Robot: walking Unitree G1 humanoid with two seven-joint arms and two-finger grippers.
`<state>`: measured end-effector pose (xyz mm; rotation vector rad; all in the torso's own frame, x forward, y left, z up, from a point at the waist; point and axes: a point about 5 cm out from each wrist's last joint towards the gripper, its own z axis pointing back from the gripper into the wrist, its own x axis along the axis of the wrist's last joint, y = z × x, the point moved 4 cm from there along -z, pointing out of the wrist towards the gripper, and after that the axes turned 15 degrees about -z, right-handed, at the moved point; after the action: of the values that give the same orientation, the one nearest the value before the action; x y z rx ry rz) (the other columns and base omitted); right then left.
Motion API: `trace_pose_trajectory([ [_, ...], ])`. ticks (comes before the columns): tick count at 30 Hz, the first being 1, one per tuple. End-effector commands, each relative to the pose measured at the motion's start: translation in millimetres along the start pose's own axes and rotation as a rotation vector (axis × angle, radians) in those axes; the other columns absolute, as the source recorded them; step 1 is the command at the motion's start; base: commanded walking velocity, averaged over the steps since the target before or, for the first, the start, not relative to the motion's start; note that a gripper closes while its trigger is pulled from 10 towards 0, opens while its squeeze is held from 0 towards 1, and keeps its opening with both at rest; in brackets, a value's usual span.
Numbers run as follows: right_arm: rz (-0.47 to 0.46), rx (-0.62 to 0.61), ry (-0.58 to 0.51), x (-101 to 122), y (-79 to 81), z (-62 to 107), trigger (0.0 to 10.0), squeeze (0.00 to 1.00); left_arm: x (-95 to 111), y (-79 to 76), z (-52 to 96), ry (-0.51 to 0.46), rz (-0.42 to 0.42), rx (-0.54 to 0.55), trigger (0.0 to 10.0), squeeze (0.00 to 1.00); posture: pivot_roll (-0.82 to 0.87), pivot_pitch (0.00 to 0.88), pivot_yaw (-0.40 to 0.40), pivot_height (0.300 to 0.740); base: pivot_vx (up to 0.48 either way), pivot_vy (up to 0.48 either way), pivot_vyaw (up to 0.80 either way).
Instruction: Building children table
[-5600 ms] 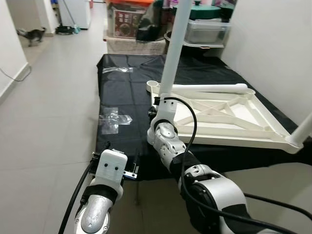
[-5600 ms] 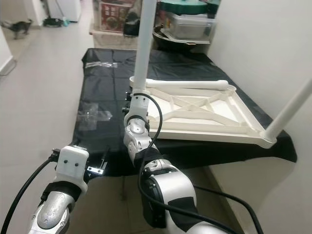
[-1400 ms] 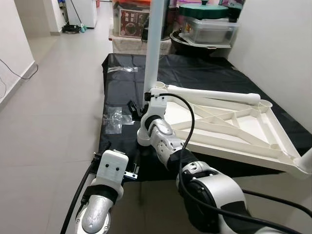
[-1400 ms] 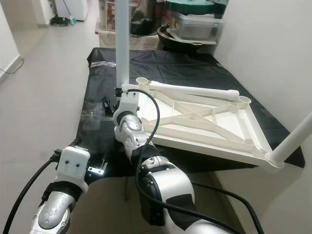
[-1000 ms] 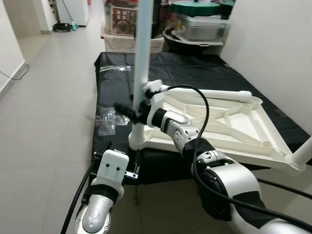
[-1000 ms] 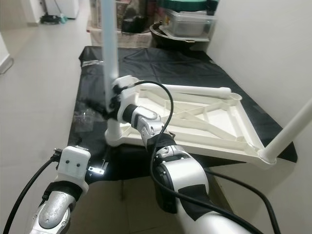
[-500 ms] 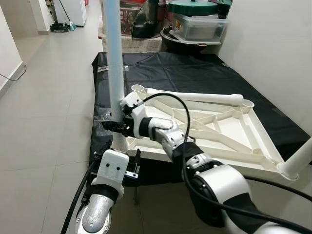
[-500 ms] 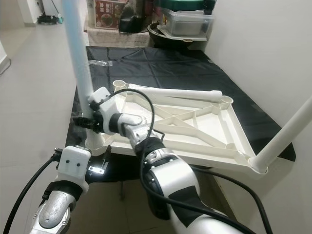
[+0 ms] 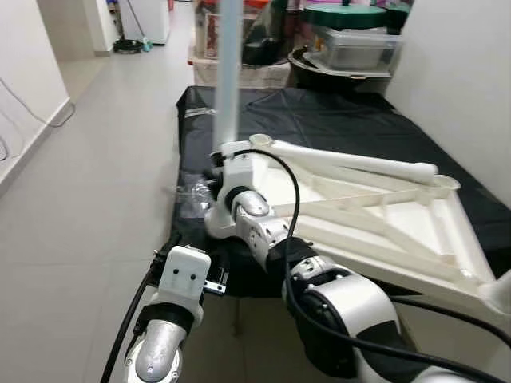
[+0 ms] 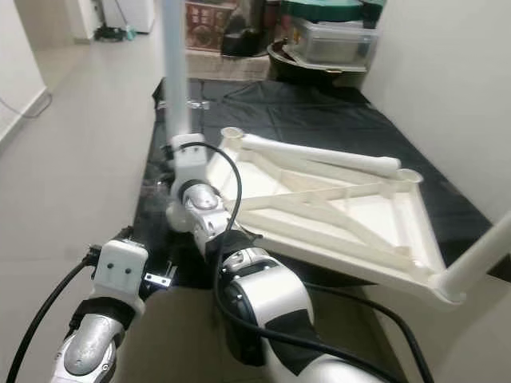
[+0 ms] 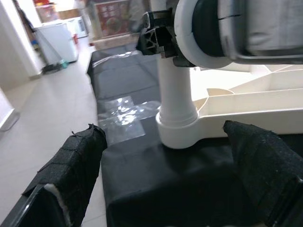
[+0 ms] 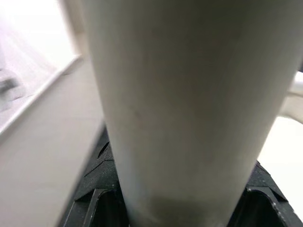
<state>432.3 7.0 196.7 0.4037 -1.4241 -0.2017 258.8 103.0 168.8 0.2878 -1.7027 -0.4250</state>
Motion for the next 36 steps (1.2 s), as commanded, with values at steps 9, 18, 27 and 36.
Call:
trace_pose_trajectory([
  [9, -0.210, -0.050, 0.055, -12, 14.3, 4.8, 10.0, 0.00, -2, -0.9, 0.5, 0.008, -0.013, -0.005, 10.0, 0.00, 0.08, 0.061, -0.122, 0.740, 0.000, 0.000, 0.00],
  [18, -0.209, 0.124, -0.013, 2, 33.0, 5.7, 10.0, 0.00, -2, 0.0, -0.2, 0.008, -0.013, -0.004, 10.0, 0.00, 0.08, 0.061, -0.122, 0.740, 0.000, 0.000, 0.00],
  [27, -0.166, 0.424, -0.076, 17, 7.6, 8.2, 10.0, 0.00, -4, 2.2, -1.5, 0.019, -0.003, 0.010, 10.0, 0.00, 0.07, 0.055, -0.112, 0.740, 0.000, 0.000, 0.00],
  [36, -0.081, 0.421, -0.092, 0, -60.8, 20.5, 10.0, 0.00, -8, 10.2, -1.9, 0.038, -0.005, 0.048, 10.0, 0.00, 0.06, 0.045, -0.106, 0.740, 0.000, 0.000, 0.00],
])
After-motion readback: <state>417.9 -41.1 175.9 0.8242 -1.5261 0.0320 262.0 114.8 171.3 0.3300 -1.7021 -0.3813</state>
